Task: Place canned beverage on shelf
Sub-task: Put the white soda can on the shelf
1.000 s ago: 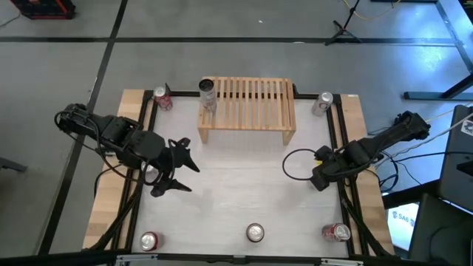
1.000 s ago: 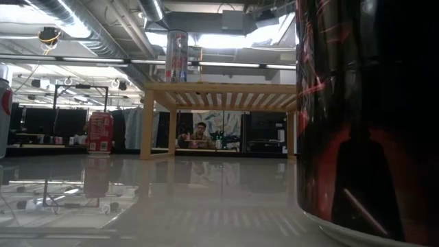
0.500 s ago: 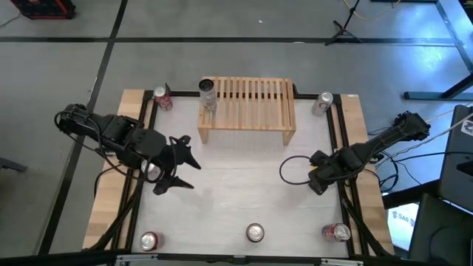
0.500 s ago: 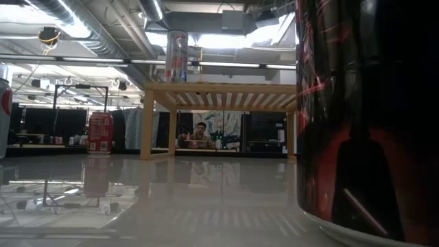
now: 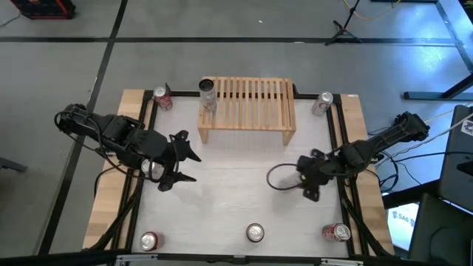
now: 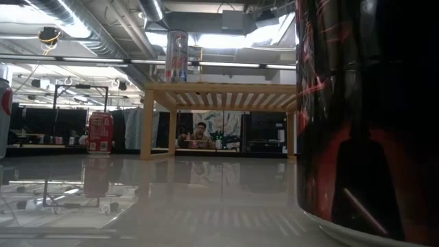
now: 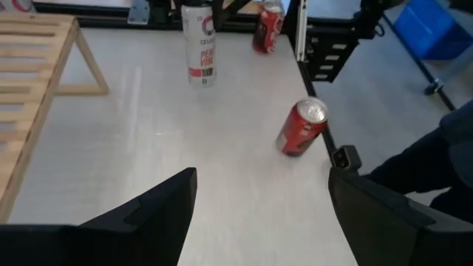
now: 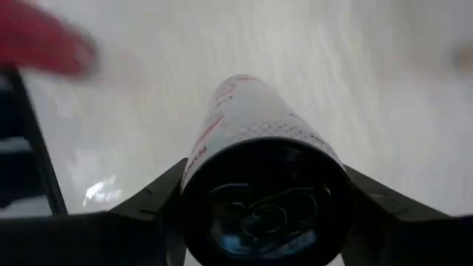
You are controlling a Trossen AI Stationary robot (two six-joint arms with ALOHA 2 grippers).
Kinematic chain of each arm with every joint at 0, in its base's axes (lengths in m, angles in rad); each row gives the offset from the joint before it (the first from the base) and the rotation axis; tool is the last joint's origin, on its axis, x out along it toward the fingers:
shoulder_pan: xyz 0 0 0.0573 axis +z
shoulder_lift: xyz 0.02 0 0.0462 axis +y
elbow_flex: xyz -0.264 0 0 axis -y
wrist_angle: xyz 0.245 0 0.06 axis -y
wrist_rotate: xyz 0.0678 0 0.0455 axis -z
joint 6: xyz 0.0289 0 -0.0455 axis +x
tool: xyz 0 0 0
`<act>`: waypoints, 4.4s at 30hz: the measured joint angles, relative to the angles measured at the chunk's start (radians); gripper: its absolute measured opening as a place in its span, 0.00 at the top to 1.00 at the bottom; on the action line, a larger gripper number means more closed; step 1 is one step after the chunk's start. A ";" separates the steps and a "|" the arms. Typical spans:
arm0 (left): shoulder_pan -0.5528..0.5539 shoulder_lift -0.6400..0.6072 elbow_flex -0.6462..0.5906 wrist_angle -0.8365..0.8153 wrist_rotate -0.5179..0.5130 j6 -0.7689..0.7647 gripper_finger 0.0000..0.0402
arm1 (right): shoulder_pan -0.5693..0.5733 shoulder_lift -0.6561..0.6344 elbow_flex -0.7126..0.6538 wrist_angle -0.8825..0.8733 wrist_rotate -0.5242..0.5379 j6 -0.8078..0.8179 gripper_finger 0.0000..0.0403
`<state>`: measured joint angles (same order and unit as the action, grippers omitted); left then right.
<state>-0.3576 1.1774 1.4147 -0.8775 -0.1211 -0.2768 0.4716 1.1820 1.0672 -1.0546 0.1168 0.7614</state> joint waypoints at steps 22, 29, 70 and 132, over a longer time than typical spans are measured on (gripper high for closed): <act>0.056 -0.182 -0.607 0.419 0.055 -0.061 0.26 | -0.345 0.795 0.790 -0.205 -0.137 -0.643 0.43; 0.070 -0.176 -0.647 0.432 0.056 -0.062 0.26 | -0.347 0.860 0.885 -0.224 -0.182 -0.708 0.43; 0.114 0.145 -0.414 0.759 -0.040 -0.063 0.27 | -0.056 0.407 0.659 -0.190 0.227 -0.374 0.24; 0.179 0.607 -0.299 0.935 -0.129 -0.084 0.16 | 0.387 0.183 0.211 -0.174 0.449 0.097 0.24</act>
<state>-0.1789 1.7844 1.1152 0.0572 -0.2498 -0.3604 0.8589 1.3647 1.2778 -1.2282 0.5655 0.8587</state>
